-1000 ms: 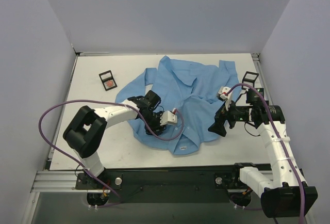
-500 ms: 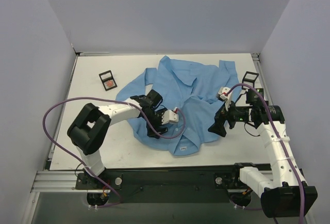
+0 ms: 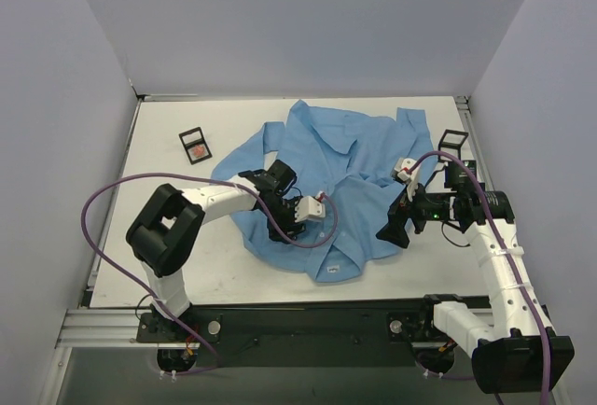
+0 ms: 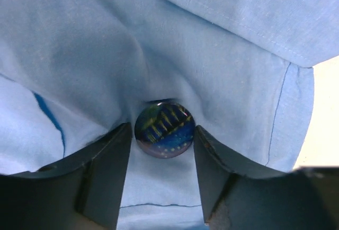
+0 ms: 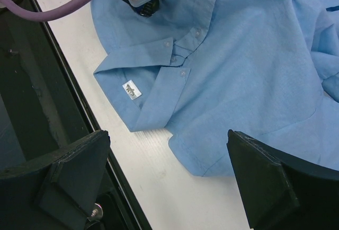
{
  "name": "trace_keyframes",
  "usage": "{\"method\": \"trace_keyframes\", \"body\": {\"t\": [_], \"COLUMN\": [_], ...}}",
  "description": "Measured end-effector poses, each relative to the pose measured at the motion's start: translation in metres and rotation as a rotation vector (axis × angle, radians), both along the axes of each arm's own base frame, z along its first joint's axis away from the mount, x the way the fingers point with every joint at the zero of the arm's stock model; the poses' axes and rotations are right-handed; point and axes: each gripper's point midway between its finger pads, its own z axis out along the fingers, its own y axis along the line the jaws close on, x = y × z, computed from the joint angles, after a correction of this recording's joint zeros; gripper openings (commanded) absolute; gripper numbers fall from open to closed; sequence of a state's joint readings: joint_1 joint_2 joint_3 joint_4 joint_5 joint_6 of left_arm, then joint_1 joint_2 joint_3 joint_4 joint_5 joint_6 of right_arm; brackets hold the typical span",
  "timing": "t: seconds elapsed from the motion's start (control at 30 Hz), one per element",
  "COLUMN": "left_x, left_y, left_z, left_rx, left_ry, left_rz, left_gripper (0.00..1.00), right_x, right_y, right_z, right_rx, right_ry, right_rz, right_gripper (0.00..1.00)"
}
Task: Remove the brooch from the garment
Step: Remove the brooch from the clothes.
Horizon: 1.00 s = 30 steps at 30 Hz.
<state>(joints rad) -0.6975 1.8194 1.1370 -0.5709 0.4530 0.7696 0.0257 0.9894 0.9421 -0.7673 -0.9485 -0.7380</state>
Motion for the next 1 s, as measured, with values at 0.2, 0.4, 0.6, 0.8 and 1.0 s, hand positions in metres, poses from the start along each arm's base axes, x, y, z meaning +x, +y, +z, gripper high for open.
{"method": "trace_keyframes", "body": {"t": [0.2, 0.4, 0.6, 0.8, 1.0], "left_x": [0.001, 0.003, 0.001, 0.002, 0.002], "left_y": [-0.001, -0.005, -0.007, -0.008, -0.008], "left_z": [0.000, 0.004, 0.005, 0.007, 0.010], "left_rx": [-0.001, -0.019, -0.028, -0.030, -0.034], "left_ry": [-0.001, 0.000, 0.009, 0.010, 0.009], "left_rz": [-0.001, 0.004, 0.002, 0.006, 0.011], "left_gripper": [0.50, 0.35, 0.27, 0.03, 0.00], "right_x": [0.000, 0.000, 0.000, 0.000, 0.000], "right_y": [0.000, 0.000, 0.000, 0.000, 0.000], "right_z": [0.000, 0.000, 0.000, 0.000, 0.000], "right_rx": [0.000, 0.000, 0.000, 0.000, 0.000], "right_ry": [0.000, 0.000, 0.000, 0.000, 0.000], "right_rz": [0.000, 0.000, 0.000, 0.000, 0.000], "right_gripper": [1.00, 1.00, 1.00, 1.00, 1.00]}}
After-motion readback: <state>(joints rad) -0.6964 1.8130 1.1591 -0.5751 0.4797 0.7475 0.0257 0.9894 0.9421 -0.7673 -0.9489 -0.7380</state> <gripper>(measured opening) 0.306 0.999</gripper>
